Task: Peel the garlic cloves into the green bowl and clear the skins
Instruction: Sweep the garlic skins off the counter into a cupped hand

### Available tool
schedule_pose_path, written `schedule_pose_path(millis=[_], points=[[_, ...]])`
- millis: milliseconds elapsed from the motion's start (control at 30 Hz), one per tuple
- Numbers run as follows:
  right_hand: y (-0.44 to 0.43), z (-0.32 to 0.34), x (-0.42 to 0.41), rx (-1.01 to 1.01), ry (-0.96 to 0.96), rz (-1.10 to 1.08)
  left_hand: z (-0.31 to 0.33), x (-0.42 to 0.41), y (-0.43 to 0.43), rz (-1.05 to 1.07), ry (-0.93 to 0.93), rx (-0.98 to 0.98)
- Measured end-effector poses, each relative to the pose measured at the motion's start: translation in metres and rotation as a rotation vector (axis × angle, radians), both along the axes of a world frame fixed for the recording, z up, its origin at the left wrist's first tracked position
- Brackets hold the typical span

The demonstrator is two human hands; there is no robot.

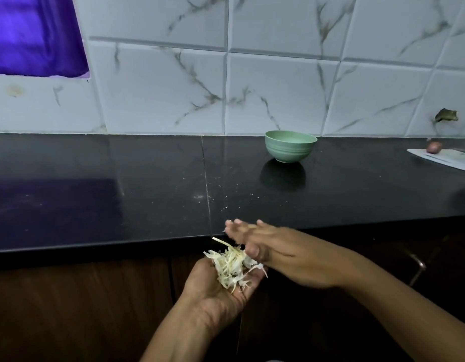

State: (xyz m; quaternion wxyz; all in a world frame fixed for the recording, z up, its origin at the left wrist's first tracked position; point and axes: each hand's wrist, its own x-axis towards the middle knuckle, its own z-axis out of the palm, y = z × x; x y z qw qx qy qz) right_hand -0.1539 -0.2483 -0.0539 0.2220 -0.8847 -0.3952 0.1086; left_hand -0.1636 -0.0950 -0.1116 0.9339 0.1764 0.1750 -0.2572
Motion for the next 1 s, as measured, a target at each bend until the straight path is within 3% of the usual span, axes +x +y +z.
schedule_pose_path(millis=[67, 200, 333, 433, 667, 833, 900, 1000], points=[[0.000, 0.000, -0.007, 0.138, 0.064, 0.033, -0.002, 0.000, -0.001, -0.001, -0.012, -0.010], [0.003, 0.008, 0.007, 0.402, -0.134, -0.154, 0.001, -0.001, 0.000, -0.040, -0.045, 0.010], [0.012, 0.020, 0.021, 0.465, -0.004, -0.217, 0.002, -0.004, 0.002, -0.042, -0.020, 0.018], [0.022, 0.023, 0.022, 0.512, -0.038, -0.239, 0.002, -0.004, 0.003, -0.009, 0.011, 0.018], [0.022, 0.022, 0.040, 0.293, -0.296, -0.268, 0.004, -0.006, 0.008, 0.033, 0.016, 0.023], [0.014, 0.010, 0.043, -0.062, -0.236, -0.183, 0.006, -0.007, 0.008, 0.039, -0.008, 0.022], [0.014, 0.001, 0.024, -0.039, -0.173, -0.040, 0.007, -0.008, 0.008, 0.057, -0.021, -0.002], [0.009, 0.003, 0.011, 0.150, -0.067, 0.072, 0.007, -0.007, 0.009, 0.070, -0.039, -0.019]])
